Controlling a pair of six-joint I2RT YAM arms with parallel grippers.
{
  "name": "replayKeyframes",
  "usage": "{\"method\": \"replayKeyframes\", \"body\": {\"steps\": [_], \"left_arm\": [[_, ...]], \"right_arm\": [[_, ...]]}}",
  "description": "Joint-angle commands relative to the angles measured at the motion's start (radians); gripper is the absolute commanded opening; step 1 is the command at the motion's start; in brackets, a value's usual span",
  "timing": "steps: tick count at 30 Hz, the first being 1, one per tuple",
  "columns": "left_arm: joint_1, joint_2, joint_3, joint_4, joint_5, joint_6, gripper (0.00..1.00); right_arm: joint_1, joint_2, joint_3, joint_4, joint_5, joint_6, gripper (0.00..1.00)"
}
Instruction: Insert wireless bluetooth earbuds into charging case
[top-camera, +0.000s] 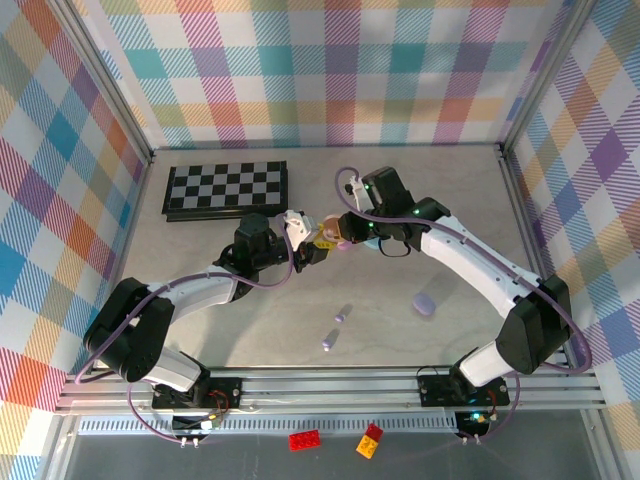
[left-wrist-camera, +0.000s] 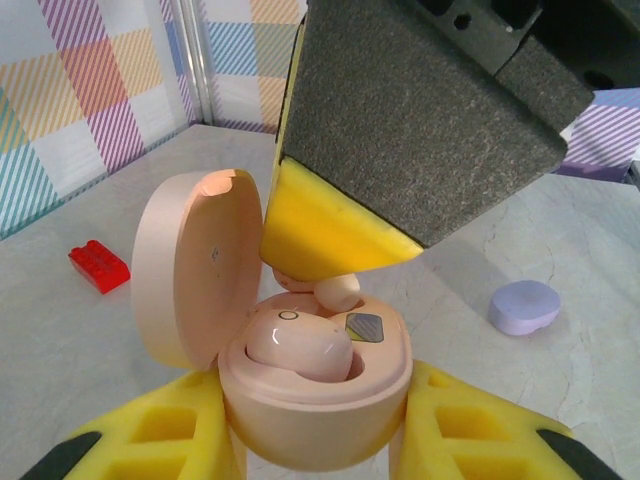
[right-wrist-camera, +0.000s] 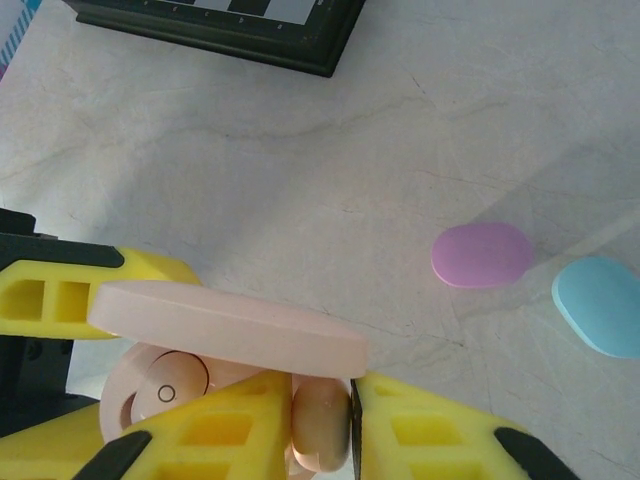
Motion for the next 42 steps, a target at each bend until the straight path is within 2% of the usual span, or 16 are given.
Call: {"method": "replayKeyframes", "body": {"steps": [1, 14, 24, 37, 42], "left_arm": [[-0.009, 0.014, 0.038, 0.042, 0.029, -0.016, 0.3], [-0.009, 0.026, 0.042, 0.064, 0.029, -0.038, 0.3], [-0.009, 0.028, 0.042, 0.07, 0.031, -0.044, 0.3], [-0.008, 0.026, 0.043, 0.081, 0.021, -0.056, 0.3], [-0.005, 0.026, 0.047, 0.101, 0.028, -0.076, 0.3]], "right_arm": [[0.013, -0.02, -0.015, 0.042, 0.012, 0.002, 0.21], [0.016, -0.029, -0.018, 0.052, -0.017, 0.032, 0.23], [0.016, -0.042, -0.027, 0.046, 0.002, 0.035, 0.29], [0.016, -0.056, -0.033, 0.041, -0.01, 0.011, 0.22], [0.017, -0.059, -0.046, 0.029, 0.041, -0.028, 0.21]]}}
